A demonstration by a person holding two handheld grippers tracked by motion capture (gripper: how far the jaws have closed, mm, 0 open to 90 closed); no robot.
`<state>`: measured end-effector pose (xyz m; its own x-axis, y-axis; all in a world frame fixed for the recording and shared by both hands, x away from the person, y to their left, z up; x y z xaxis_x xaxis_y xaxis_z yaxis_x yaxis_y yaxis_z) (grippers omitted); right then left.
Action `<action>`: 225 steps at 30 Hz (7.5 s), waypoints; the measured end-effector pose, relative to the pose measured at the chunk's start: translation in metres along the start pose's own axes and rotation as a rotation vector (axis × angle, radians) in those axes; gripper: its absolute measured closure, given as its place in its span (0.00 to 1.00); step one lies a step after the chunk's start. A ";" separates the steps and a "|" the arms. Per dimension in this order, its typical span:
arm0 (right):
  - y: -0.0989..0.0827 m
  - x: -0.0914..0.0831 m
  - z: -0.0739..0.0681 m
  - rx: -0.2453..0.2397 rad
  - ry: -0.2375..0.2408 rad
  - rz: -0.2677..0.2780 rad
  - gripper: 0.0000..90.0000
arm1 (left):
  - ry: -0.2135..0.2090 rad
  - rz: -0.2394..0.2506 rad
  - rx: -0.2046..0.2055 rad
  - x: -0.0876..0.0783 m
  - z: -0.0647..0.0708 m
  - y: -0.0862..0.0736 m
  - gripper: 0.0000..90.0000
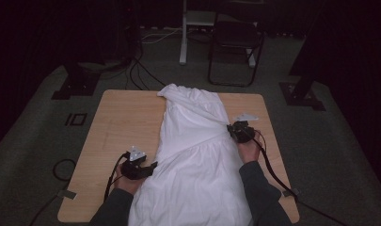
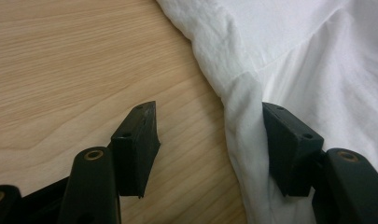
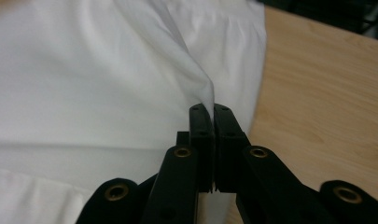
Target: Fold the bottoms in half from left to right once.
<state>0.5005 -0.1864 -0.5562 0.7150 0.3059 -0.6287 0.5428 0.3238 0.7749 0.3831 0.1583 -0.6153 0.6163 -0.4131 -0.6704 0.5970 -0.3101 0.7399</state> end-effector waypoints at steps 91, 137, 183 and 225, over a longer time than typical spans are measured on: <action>-0.046 0.035 0.002 0.105 0.054 -0.070 0.96 | 0.049 -0.078 0.024 0.075 0.012 0.090 0.47; -0.001 0.016 -0.087 -0.111 0.192 -0.003 0.97 | 0.039 -0.014 0.083 0.001 0.023 0.001 0.95; -0.080 -0.013 -0.087 -0.006 0.265 -0.117 0.91 | -0.086 -0.027 0.081 0.016 0.064 0.008 0.86; -0.009 0.018 -0.024 0.221 0.197 0.051 0.59 | -0.086 -0.016 0.097 0.012 0.070 0.007 0.59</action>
<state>0.4976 -0.1620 -0.5766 0.6567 0.4913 -0.5721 0.6062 0.1074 0.7881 0.3589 0.0917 -0.6138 0.5582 -0.4776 -0.6784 0.5515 -0.3973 0.7335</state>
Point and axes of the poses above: each handheld gripper's, and its own axes: x roughly forward along the jaws, y roughly out of its top, z roughly to its right, the point moved 8 cm from there along x, roughly forward along the jaws, and after that the axes turned 2 degrees about -z, right-handed, at the moved point
